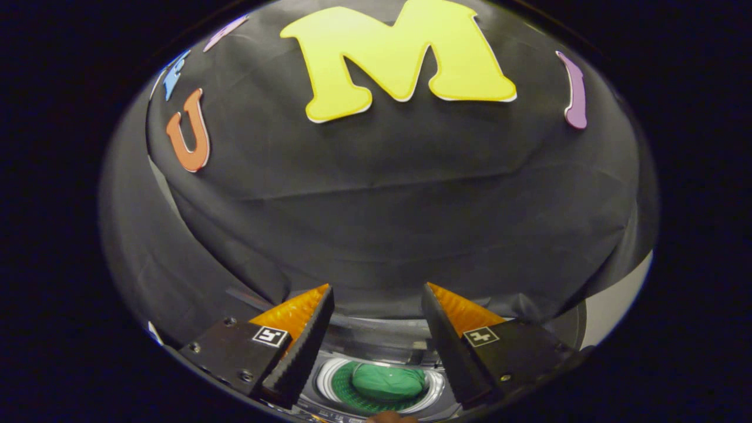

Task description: Put the clothes into the washing machine and then close the washing machine lid.

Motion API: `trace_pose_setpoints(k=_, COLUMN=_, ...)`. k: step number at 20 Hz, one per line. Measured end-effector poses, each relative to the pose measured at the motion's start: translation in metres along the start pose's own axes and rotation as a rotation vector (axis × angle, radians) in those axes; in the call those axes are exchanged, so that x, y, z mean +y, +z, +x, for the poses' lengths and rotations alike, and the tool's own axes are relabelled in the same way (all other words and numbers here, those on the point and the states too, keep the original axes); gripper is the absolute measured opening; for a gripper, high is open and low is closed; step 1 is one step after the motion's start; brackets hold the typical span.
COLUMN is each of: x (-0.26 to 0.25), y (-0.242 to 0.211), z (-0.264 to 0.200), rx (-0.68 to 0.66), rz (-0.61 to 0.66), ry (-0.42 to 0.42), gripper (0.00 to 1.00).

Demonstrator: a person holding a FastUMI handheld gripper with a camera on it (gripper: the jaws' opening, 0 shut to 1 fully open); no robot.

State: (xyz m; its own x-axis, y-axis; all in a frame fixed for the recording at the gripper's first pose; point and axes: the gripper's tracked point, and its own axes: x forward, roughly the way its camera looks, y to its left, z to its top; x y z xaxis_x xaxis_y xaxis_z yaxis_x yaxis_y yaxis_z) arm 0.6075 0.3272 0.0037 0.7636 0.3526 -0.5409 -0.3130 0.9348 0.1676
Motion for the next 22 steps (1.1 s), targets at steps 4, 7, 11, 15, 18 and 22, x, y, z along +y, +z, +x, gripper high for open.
trace_pose_setpoints(k=4, x=-0.016, y=-0.004, z=0.019, rx=0.004, rz=0.017, ry=-0.091, gripper=0.94)
trace_pose_setpoints(k=7, x=-0.02, y=-0.005, z=0.026, rx=-0.002, rz=-0.006, ry=-0.121, gripper=0.94)
trace_pose_setpoints(k=11, x=-0.019, y=-0.008, z=0.023, rx=-0.007, rz=-0.011, ry=-0.128, gripper=0.94)
trace_pose_setpoints(k=15, x=-0.019, y=-0.009, z=0.018, rx=-0.012, rz=-0.014, ry=-0.126, gripper=0.94)
trace_pose_setpoints(k=18, x=-0.018, y=-0.009, z=0.014, rx=-0.049, rz=-0.012, ry=-0.138, gripper=0.95)
trace_pose_setpoints(k=22, x=-0.018, y=-0.012, z=0.008, rx=-0.094, rz=-0.02, ry=-0.139, gripper=0.95)
